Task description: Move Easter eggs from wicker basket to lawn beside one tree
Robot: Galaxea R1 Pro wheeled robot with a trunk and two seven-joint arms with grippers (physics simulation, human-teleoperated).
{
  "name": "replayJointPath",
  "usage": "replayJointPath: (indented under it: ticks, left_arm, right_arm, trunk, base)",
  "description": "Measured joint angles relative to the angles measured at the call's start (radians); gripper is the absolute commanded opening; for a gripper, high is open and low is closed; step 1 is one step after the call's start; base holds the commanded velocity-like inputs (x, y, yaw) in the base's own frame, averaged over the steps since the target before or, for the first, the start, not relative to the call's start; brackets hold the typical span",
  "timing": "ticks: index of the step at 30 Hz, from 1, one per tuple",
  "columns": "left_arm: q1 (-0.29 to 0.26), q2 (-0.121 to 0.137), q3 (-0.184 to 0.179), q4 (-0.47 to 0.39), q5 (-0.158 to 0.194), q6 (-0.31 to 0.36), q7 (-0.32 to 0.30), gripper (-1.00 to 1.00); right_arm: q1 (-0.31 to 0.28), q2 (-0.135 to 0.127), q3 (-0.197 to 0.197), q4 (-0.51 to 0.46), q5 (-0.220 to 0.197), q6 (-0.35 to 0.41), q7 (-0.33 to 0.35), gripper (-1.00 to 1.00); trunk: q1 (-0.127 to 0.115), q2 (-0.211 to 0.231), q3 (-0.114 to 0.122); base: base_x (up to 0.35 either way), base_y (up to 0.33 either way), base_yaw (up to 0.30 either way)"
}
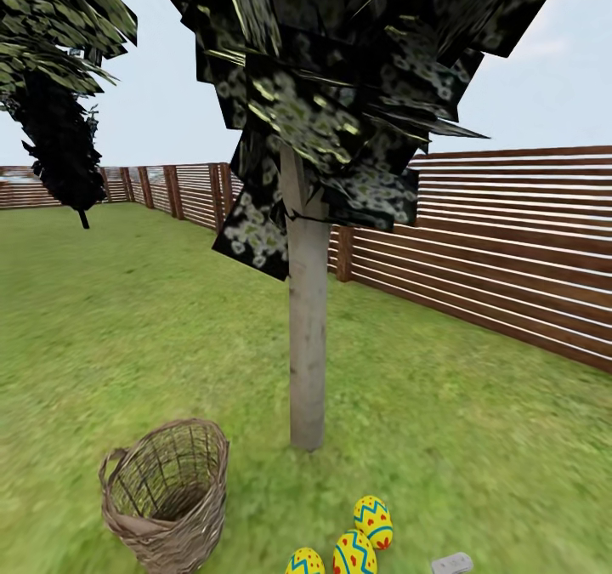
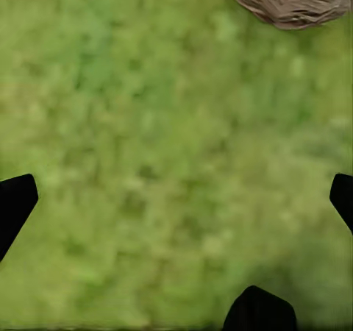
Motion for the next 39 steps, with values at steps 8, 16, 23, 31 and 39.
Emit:
replayJointPath:
  ticks: [8, 16, 23, 31, 39]
  left_arm:
    - [-0.026, -0.008, -0.018, 0.078, -0.003, 0.001, 0.033, 1.0]
    - [-0.057, -0.012, -0.118, 0.16, -0.003, 0.001, 0.04, 1.0]
    - [-0.067, -0.035, -0.198, 0.214, -0.003, 0.002, 0.041, 1.0]
    - [-0.071, -0.04, -0.21, 0.243, -0.002, 0.001, 0.04, 1.0]
    - [-0.071, -0.041, -0.211, 0.271, -0.001, -0.001, 0.04, 1.0]
  right_arm:
    - [0.026, 0.002, 0.0, 0.001, -0.001, -0.001, -0.022, 1.0]
    - [0.043, 0.002, 0.0, 0.001, -0.002, -0.008, -0.045, 1.0]
    - [0.069, 0.003, 0.001, 0.001, -0.002, -0.01, -0.059, 1.0]
    - [0.074, 0.004, 0.001, 0.001, -0.002, -0.01, -0.06, 1.0]
    - [0.075, 0.005, 0.002, 0.001, -0.001, -0.01, -0.06, 1.0]
  trunk:
    - [-0.031, 0.056, 0.025]
    - [-0.061, 0.112, 0.05]
    - [-0.088, 0.161, 0.072]
    - [-0.119, 0.217, 0.097]
    - [-0.149, 0.273, 0.122]
  base:
    - [0.0, 0.0, 0.0]
    - [0.0, 0.0, 0.0]
    - [0.0, 0.0, 0.0]
    - [0.0, 0.0, 0.0]
    - [0.0, 0.0, 0.0]
